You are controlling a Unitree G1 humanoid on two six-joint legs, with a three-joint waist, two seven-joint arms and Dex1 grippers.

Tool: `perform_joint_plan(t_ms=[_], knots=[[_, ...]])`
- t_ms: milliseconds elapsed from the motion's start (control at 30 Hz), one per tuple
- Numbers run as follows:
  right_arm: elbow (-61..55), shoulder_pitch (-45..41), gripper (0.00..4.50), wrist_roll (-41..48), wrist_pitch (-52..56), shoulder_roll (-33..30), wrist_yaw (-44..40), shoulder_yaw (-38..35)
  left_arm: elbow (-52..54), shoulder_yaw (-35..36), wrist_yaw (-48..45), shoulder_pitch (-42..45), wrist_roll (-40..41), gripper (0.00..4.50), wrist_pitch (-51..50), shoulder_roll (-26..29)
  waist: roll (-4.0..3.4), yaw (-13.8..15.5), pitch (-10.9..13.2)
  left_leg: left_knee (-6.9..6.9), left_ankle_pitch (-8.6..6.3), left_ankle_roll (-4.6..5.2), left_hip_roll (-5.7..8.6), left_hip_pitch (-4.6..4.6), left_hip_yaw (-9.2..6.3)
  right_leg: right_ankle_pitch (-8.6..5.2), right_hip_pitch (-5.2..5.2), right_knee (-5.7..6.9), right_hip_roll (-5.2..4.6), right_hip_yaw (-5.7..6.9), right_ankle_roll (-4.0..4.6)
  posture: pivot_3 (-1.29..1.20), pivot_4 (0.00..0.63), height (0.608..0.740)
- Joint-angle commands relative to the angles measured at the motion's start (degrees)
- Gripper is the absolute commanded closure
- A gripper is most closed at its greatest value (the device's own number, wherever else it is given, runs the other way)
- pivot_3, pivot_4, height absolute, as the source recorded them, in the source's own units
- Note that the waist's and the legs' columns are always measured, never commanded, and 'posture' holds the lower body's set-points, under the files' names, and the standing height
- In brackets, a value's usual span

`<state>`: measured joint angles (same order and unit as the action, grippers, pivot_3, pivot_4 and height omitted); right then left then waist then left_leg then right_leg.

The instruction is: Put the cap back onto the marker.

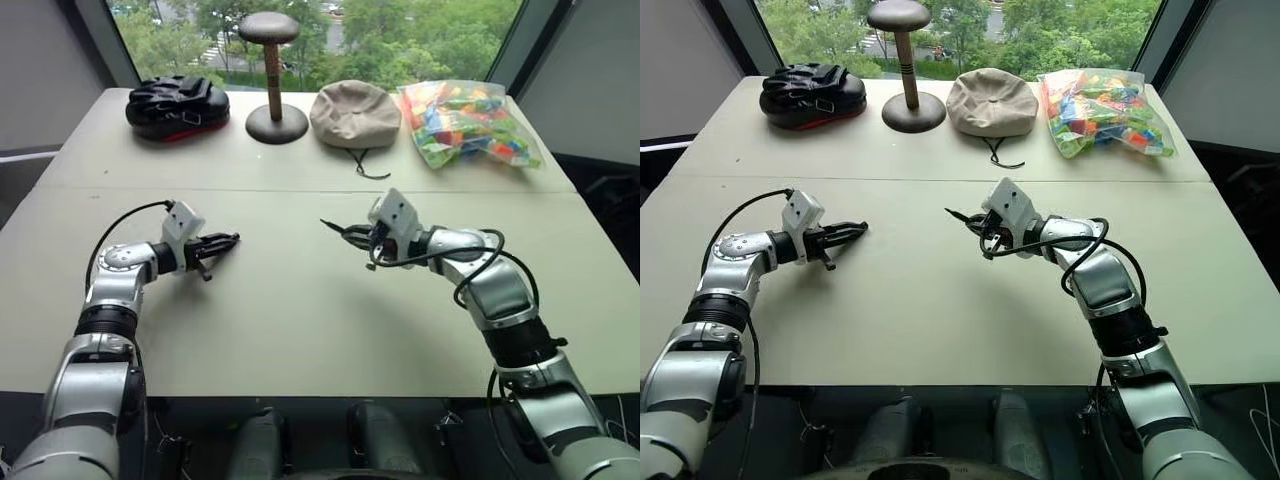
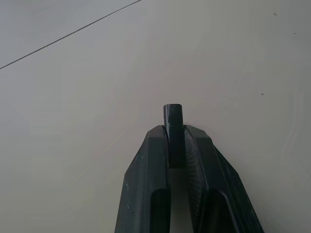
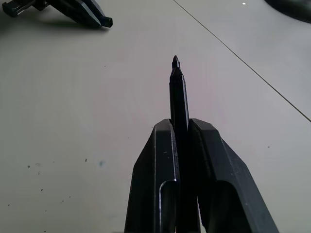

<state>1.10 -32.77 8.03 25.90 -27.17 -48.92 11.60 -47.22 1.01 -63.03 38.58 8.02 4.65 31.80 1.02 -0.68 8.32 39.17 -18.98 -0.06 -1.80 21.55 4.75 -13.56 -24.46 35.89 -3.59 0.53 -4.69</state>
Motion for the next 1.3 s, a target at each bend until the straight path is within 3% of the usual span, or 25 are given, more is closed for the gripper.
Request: perform_joint_plan(t_ms=[33,300,467,1300], knots=[[4.7,-2.7,4.5,0.7,-7.5,-0.8,-4.1,-1.1,3.4,-0.5,-1.4,3.0,0.6,4.47,2.3,-1.6,0.0,-0.1,0.0,0.0,0.0,0.0,0.0,0.0,0.0,0.0,0.0,0.0,0.01,0.0,0.0,0.0,0.15,0.74],[15.8,-5.8,4.5,-2.4,-17.4,-2.3,-6.0,-1.0,3.7,-1.3,-2.4,4.6,1.5,4.47,2.9,-9.1,0.0,-0.2,0.0,-0.01,0.01,-0.01,-0.02,-0.02,0.01,0.0,0.0,0.01,0.05,0.0,-0.01,0.0,0.15,0.74],[17.4,-6.0,4.5,-3.5,-19.4,-2.4,-6.5,-0.8,4.2,-2.3,-2.9,5.4,1.3,4.47,2.9,-11.1,-0.01,-0.2,0.0,-0.01,0.01,-0.01,-0.02,-0.03,0.01,0.0,-0.01,0.01,0.05,-0.01,-0.01,0.0,0.15,0.74],[15.4,-6.3,4.5,-5.3,-20.0,-0.5,-6.9,0.1,3.8,-3.6,-3.3,6.3,0.1,4.47,3.5,-14.3,-0.01,-0.1,0.0,0.0,0.02,-0.03,-0.02,-0.03,-0.01,0.0,-0.01,0.01,0.04,-0.01,-0.01,0.0,0.15,0.74]])
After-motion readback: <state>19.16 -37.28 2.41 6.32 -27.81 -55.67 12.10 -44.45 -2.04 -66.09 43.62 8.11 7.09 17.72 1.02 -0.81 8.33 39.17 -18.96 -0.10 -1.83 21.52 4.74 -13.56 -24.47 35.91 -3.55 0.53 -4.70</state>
